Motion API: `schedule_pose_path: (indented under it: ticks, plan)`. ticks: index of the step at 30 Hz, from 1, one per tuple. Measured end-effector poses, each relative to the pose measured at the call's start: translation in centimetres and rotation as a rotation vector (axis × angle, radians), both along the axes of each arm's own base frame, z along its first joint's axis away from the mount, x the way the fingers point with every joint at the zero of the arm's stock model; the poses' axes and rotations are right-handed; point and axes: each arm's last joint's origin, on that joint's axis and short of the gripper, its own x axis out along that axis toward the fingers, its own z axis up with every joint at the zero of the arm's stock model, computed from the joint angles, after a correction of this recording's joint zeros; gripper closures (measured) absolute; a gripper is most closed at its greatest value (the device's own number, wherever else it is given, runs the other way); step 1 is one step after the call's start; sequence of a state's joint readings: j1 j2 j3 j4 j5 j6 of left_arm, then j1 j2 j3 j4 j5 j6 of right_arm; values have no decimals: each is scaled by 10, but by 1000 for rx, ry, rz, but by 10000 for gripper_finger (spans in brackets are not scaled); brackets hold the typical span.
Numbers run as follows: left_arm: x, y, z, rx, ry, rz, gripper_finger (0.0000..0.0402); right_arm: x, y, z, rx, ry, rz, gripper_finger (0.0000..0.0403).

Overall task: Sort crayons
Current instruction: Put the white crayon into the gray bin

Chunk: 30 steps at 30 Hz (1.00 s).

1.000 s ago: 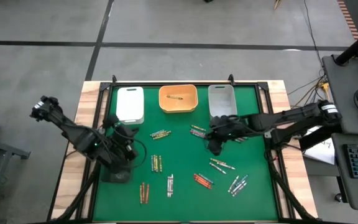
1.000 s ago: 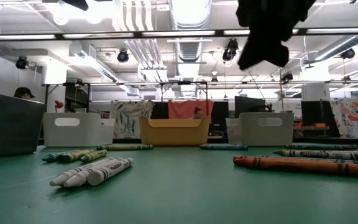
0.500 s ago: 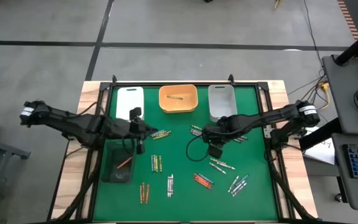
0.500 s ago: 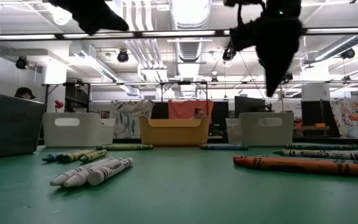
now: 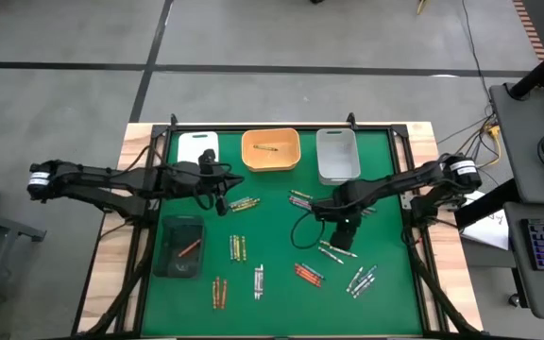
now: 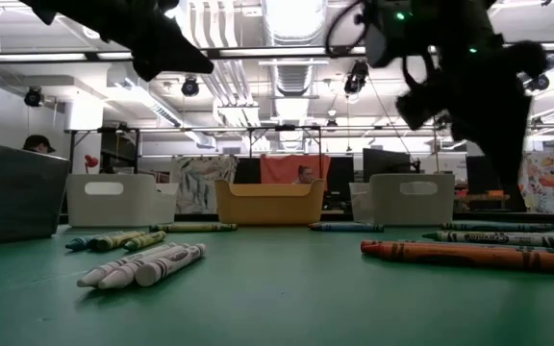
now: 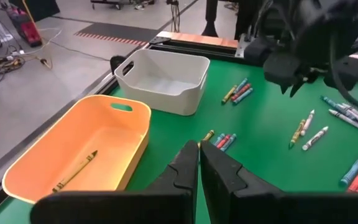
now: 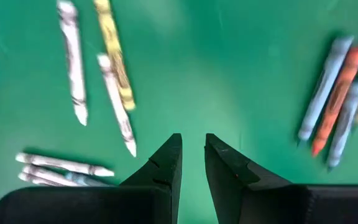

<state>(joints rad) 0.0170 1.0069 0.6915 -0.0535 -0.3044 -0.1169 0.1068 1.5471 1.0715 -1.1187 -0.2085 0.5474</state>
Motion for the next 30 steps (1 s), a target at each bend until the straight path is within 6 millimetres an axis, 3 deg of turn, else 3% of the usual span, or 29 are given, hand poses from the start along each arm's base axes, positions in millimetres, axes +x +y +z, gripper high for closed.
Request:
schedule_pose_path:
  ticks: [7, 16, 24, 30]
  plan:
    - [1, 0, 4, -6, -15, 4, 402, -18, 23, -17, -7, 80, 71, 344]
    - [1, 0, 4, -31, -24, 14, 401, -23, 44, -17, -28, 74, 76, 341]
    - [1, 0, 3, -77, -29, 30, 401, -16, 55, -16, -12, -13, 37, 271]
    - [1, 0, 3, -90, -26, 35, 401, -16, 67, -16, -61, -92, 109, 237]
